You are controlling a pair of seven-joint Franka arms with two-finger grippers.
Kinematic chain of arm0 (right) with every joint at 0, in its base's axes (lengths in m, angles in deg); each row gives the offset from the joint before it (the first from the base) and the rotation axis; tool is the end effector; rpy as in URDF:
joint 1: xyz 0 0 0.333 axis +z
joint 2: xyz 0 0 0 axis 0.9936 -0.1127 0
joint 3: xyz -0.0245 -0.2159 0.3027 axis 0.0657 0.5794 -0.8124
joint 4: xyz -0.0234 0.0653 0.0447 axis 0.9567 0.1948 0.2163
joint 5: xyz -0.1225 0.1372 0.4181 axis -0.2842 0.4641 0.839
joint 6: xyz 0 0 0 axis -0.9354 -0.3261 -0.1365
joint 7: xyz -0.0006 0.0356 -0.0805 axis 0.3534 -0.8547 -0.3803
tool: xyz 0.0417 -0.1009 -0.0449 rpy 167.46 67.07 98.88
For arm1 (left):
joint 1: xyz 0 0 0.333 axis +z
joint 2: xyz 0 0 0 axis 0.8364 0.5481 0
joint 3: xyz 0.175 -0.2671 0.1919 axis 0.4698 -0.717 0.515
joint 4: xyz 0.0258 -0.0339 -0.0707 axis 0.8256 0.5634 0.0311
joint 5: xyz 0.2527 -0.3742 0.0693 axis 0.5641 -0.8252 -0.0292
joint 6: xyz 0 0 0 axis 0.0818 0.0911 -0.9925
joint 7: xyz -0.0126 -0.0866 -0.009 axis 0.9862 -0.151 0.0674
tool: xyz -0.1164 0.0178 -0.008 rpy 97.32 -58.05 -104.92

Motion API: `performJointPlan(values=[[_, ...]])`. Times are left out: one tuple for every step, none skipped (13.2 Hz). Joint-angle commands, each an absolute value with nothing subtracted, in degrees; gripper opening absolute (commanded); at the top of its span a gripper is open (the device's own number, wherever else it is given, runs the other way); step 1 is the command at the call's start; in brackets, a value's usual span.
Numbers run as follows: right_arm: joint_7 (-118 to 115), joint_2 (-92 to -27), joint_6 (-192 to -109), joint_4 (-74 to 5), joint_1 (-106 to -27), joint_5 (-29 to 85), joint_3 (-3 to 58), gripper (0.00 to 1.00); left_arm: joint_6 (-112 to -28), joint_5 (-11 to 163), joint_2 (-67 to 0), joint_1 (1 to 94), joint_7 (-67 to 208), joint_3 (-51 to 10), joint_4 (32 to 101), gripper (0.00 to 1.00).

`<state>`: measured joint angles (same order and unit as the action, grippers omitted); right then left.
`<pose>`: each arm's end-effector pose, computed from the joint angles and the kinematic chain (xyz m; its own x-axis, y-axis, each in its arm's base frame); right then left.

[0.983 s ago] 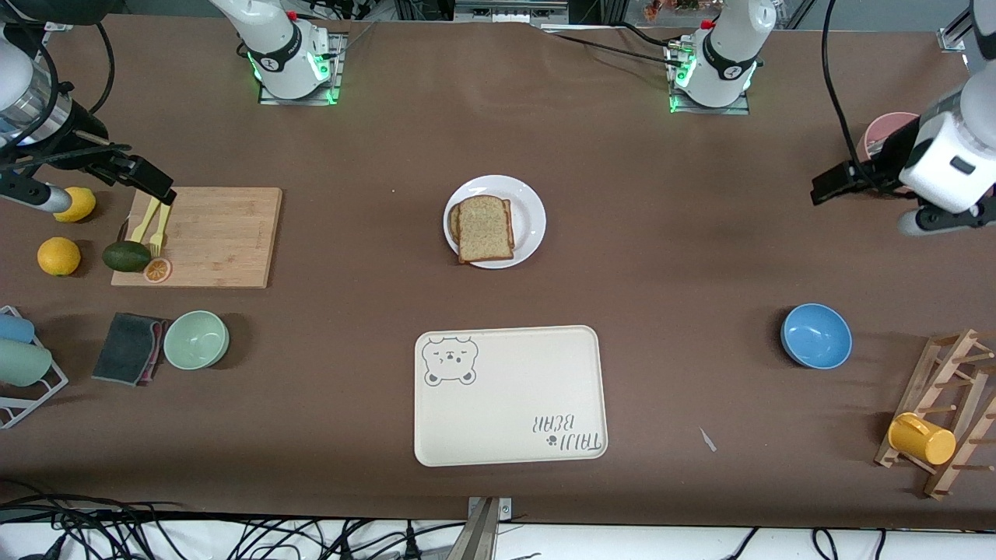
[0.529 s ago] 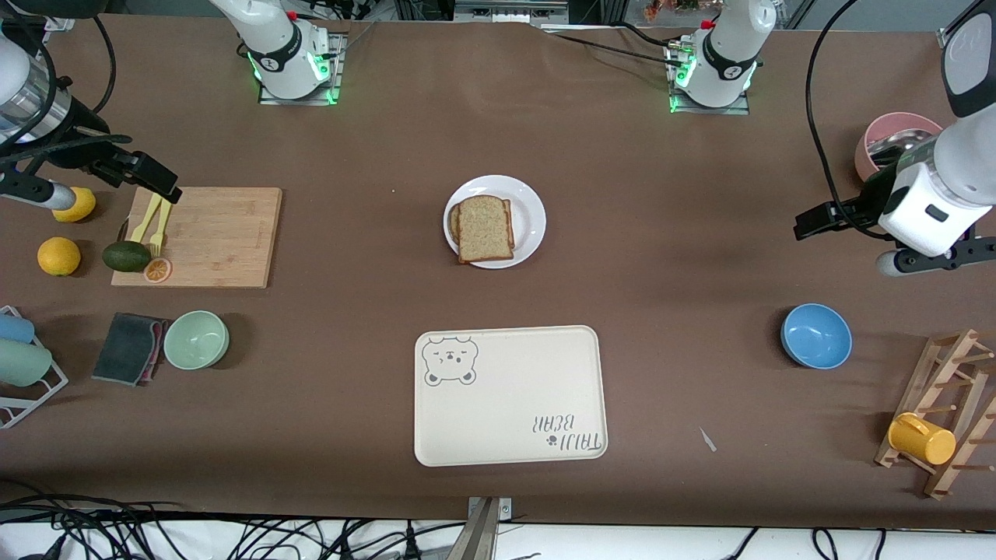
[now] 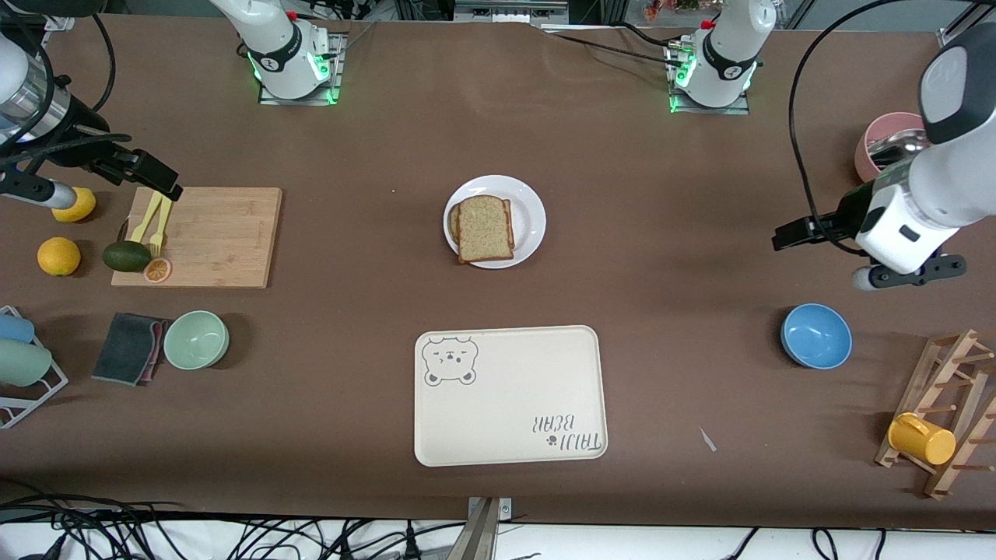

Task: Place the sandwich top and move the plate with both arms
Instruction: 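Reach the left gripper to the white plate rim and grasp it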

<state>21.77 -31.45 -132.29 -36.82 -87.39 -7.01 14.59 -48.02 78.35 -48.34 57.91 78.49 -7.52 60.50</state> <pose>0.5976 0.0407 0.6190 0.9638 -0.2664 -0.0090 -0.2666 -0.9636 -0.0219 0.6729 -0.0586 0.5280 0.9671 0.1830 -0.1767 0.2007 -0.9757 0.0880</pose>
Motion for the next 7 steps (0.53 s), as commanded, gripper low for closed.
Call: performJointPlan(values=[[18.7, -32.0, -130.9, -35.3, -88.3, -6.9, 14.3, 1.00, -53.0, 75.1, -51.3, 58.5, 77.9, -9.2, 70.6, 1.00], [18.0, -32.1, -130.8, -35.4, -88.3, -6.9, 14.3, 1.00, -54.8, 73.6, -52.2, 58.5, 75.7, -9.2, 74.0, 1.00], [17.0, -32.4, -130.7, -35.5, -88.3, -6.9, 14.2, 1.00, -55.7, 69.5, -52.6, 58.7, 73.9, -9.2, 76.5, 1.00], [16.1, -32.3, -129.9, -35.4, -88.3, -6.9, 14.3, 1.00, -56.0, 65.1, -52.6, 59.0, 72.5, -9.1, 78.1, 1.00], [15.1, -32.2, -128.0, -35.4, -88.3, -6.9, 14.3, 1.00, -57.0, 63.8, -52.5, 59.1, 71.2, -9.1, 79.3, 1.00], [14.7, -32.0, -127.1, -35.4, -88.3, -6.9, 14.3, 1.00, -58.2, 63.2, -52.4, 59.1, 69.5, -9.2, 80.2, 1.00], [14.7, -31.9, -127.1, -35.6, -88.3, -6.9, 14.1, 1.00, -60.8, 61.9, -52.3, 59.1, 67.5, -9.2, 82.4, 1.00]])
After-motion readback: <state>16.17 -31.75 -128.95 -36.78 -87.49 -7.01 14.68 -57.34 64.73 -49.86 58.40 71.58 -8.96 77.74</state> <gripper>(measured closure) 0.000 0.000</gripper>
